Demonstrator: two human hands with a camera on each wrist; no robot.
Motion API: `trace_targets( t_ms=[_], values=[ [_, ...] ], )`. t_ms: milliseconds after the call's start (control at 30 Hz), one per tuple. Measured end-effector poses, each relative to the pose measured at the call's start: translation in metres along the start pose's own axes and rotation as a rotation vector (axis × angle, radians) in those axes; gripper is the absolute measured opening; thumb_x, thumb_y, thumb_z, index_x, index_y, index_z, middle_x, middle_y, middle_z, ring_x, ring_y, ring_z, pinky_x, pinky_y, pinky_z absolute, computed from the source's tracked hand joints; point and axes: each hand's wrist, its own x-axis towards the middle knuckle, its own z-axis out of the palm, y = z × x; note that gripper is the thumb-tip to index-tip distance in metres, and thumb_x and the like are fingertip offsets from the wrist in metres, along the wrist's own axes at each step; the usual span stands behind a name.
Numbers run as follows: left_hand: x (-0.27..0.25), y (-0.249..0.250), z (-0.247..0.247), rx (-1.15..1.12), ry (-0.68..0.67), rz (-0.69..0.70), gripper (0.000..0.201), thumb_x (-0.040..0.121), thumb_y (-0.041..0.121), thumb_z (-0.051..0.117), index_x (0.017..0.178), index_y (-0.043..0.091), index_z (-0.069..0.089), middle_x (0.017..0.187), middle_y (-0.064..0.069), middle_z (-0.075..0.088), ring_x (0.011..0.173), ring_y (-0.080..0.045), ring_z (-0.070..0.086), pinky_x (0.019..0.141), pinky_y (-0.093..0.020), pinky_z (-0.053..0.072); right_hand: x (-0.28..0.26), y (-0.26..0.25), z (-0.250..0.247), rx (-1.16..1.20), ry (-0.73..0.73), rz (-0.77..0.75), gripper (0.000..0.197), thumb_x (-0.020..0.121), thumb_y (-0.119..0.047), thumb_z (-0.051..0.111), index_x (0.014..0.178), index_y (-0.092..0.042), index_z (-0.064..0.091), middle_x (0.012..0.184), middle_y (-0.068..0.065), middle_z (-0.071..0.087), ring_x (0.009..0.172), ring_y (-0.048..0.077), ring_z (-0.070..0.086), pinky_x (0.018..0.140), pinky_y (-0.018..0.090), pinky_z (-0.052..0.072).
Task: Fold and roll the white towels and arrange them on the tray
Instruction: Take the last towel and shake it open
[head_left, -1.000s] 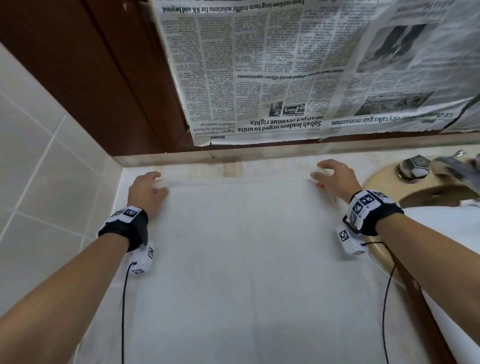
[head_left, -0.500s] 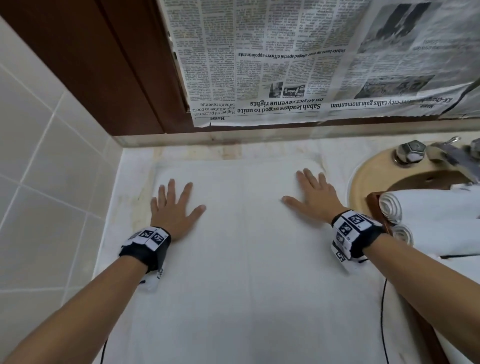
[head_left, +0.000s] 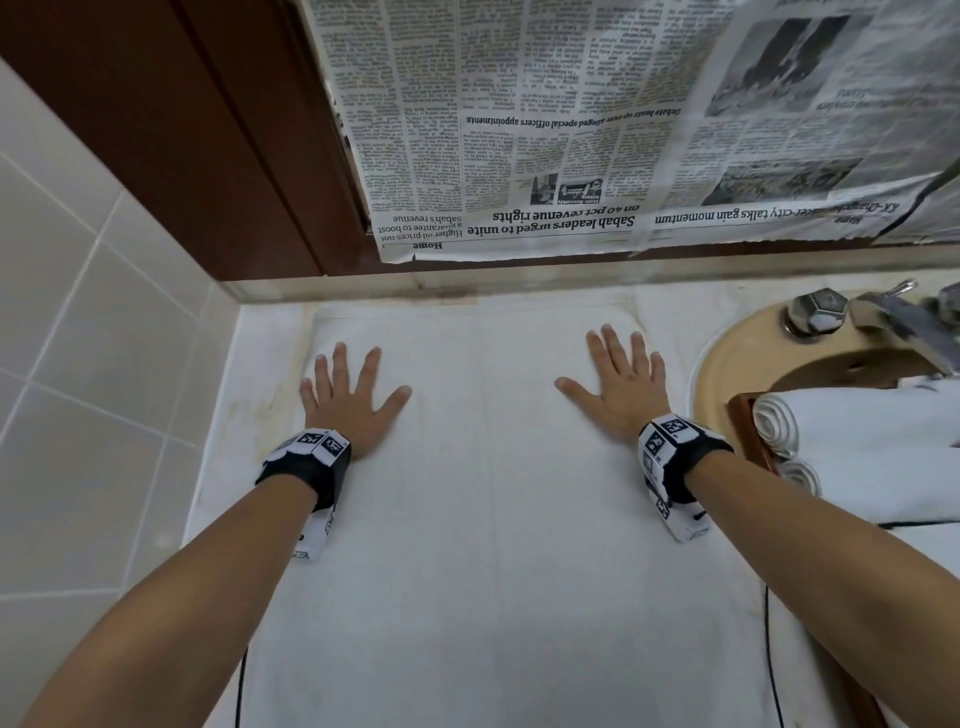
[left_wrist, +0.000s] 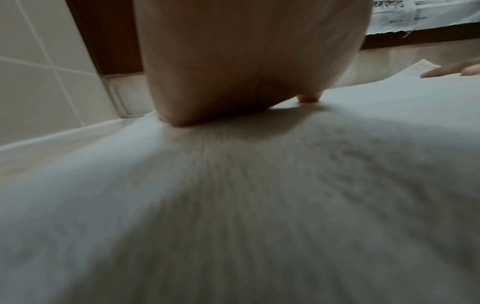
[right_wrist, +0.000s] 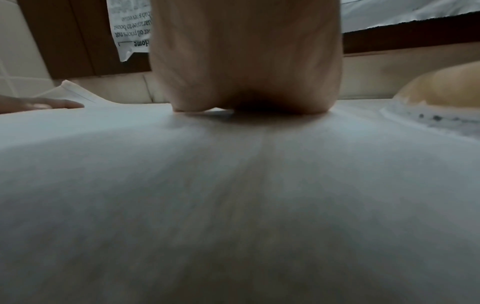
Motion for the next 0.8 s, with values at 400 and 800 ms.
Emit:
trace_targets(
  t_ms=[400,800],
  values=[
    [-0.031,-0.031,-0.008,-0.174,0.132,0.1,0.077,0.09,0.066,0.042,0.154,0.024,0.031,0.163,-0.006,0.021,0.15,-0.026,0.018,0.121,-0.048,0.017,-0.056,-0.002,-0.002,0.177,0.117,-0.013,0.075,0.1,-0.061,0.032,0.159,-0.023,0.008,0.167,-0.007,-0.004,0.153,0.02,-0.006,0.121,0.049,-0.002],
    [-0.115,-0.053,0.011,-0.189,0.176,0.133,0.067,0.095,0.053,0.052,0.151,0.018,0.039,0.163,-0.009,0.02,0.15,-0.028,0.02,0.121,-0.043,0.018,-0.142,0.021,0.03,0.161,0.135,-0.005,0.065,0.103,-0.046,0.04,0.157,-0.016,0.02,0.166,0.0,0.01,0.153,0.022,0.007,0.123,0.045,0.009]
  ],
)
